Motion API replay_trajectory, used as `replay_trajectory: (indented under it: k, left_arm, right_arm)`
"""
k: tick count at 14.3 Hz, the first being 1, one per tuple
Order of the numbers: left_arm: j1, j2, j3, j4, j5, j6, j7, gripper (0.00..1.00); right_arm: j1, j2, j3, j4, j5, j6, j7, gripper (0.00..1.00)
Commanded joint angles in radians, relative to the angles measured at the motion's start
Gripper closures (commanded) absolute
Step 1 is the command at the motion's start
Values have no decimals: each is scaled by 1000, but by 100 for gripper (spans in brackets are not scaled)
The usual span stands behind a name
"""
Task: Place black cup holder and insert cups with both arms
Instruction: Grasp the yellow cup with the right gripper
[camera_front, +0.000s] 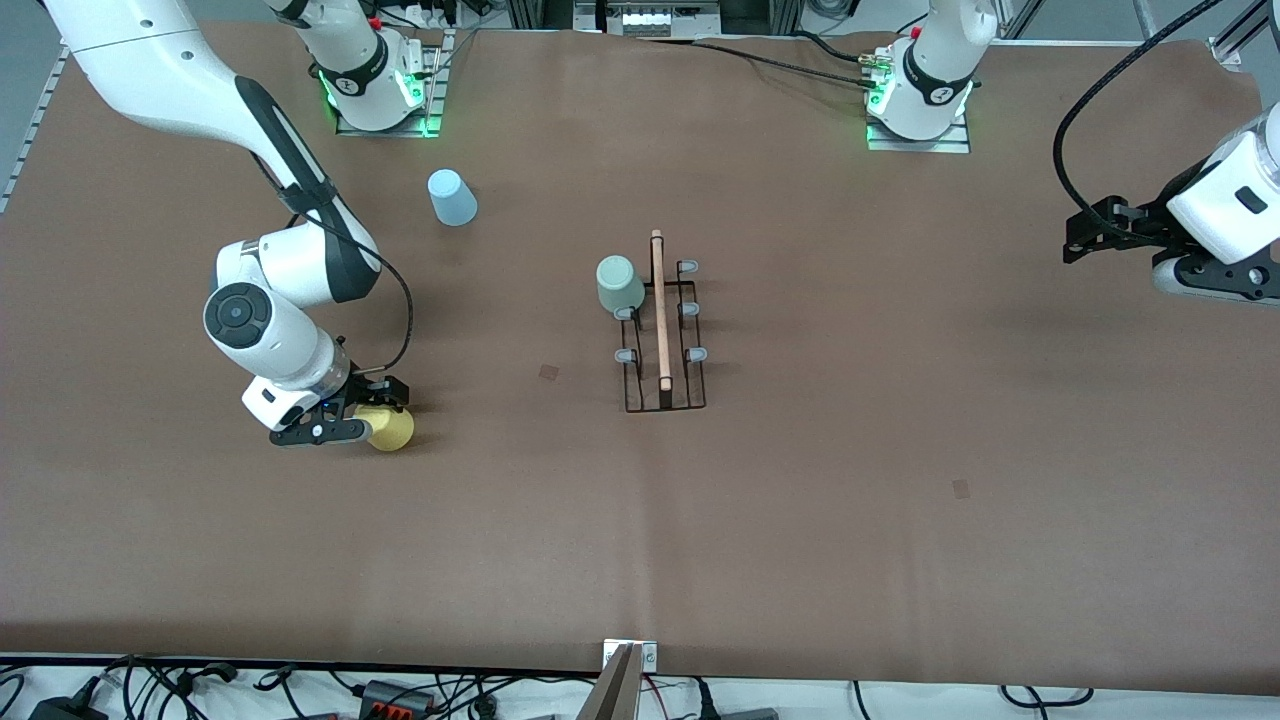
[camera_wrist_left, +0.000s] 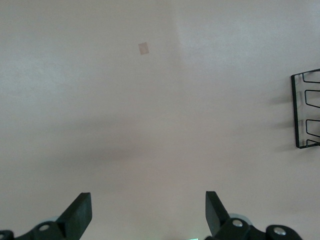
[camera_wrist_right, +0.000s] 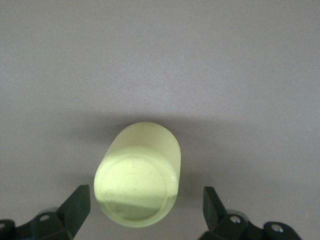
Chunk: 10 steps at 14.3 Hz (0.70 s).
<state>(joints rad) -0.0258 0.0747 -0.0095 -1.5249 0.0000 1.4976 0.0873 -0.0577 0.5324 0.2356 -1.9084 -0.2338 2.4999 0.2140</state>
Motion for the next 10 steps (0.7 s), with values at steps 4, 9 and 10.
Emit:
replay_trajectory:
  k: [4,9,10]
  left_arm:
    - [-2,11,5,26,-23,-20,0,0]
    - [-2,11,5,26,-23,-20,0,0]
    - [-2,10,5,26,-23,-20,0,0]
  right_arm:
    - [-8,29,4,-8,-13,99,-12,0]
    - [-8,37,4,-9,-13,111,-18,11]
    - [-8,37,4,-9,-13,109,-19,34]
